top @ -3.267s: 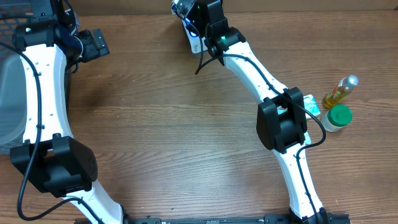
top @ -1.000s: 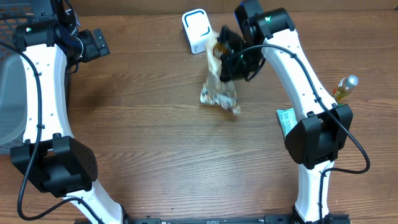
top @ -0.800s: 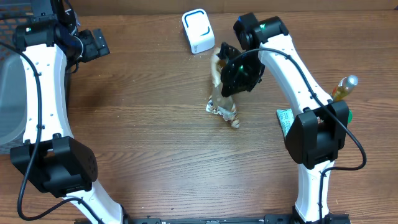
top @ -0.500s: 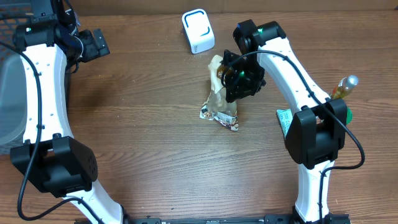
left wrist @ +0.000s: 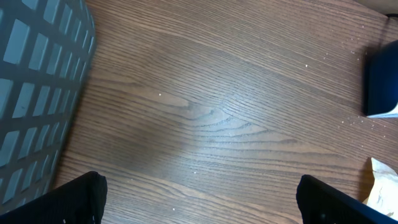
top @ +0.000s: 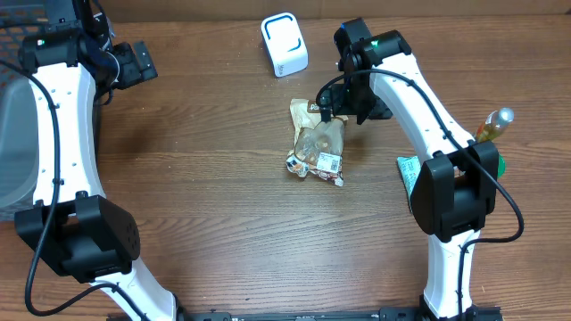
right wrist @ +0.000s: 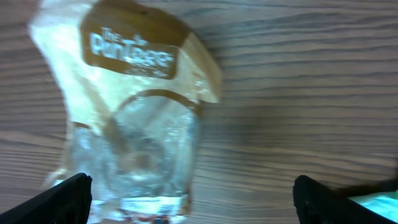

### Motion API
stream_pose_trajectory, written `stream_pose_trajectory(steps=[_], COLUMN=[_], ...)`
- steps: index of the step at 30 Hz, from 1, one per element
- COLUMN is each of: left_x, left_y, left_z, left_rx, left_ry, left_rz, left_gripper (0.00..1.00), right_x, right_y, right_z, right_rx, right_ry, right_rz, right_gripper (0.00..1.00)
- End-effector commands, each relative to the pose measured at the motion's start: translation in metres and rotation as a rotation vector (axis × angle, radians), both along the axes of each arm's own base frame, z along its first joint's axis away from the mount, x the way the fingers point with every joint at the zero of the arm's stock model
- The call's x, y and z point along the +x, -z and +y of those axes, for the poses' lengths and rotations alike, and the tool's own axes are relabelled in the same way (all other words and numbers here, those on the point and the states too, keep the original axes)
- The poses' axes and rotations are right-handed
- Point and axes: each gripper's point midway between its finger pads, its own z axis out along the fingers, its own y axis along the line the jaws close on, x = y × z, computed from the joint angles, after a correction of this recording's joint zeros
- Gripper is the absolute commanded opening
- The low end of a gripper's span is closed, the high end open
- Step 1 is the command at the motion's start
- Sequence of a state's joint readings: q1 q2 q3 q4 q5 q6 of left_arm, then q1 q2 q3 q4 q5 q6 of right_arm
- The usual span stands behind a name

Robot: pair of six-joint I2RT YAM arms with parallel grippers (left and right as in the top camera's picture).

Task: Scan the item barcode
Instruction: 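Lower the snack bag back down onto the table center, then push the snack bag rightward with the right gripper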

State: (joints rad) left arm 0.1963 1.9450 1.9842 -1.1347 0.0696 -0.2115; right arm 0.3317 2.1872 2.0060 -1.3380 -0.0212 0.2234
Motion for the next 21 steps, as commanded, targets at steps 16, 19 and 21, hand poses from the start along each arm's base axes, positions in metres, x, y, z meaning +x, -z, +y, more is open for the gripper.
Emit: stream_pose_trajectory(steps=[16, 19, 21], left_x=[0.003, 0.003, 0.003], left_y=[-0.007, -0.007, -0.007], left_z=[-0.002, -0.002, -0.002], left_rx=[0.005, 0.005, 0.005], left_ry=[-0.005, -0.005, -0.005], left_rz=[-0.019, -0.020, -0.019], left_gripper=[1.00, 1.00, 0.99], right_x=[-0.019, -0.020, -0.021], right_y=[-0.013, -0.012, -0.012], right_z=[0.136, 0.145, 0.152], right_rx=[0.287, 0.255, 0.248], right_ry=[-0.181, -0.203, -0.218], right_rz=[-0.064, -0.101, -0.116], right_gripper=[1.00, 1.00, 1.00])
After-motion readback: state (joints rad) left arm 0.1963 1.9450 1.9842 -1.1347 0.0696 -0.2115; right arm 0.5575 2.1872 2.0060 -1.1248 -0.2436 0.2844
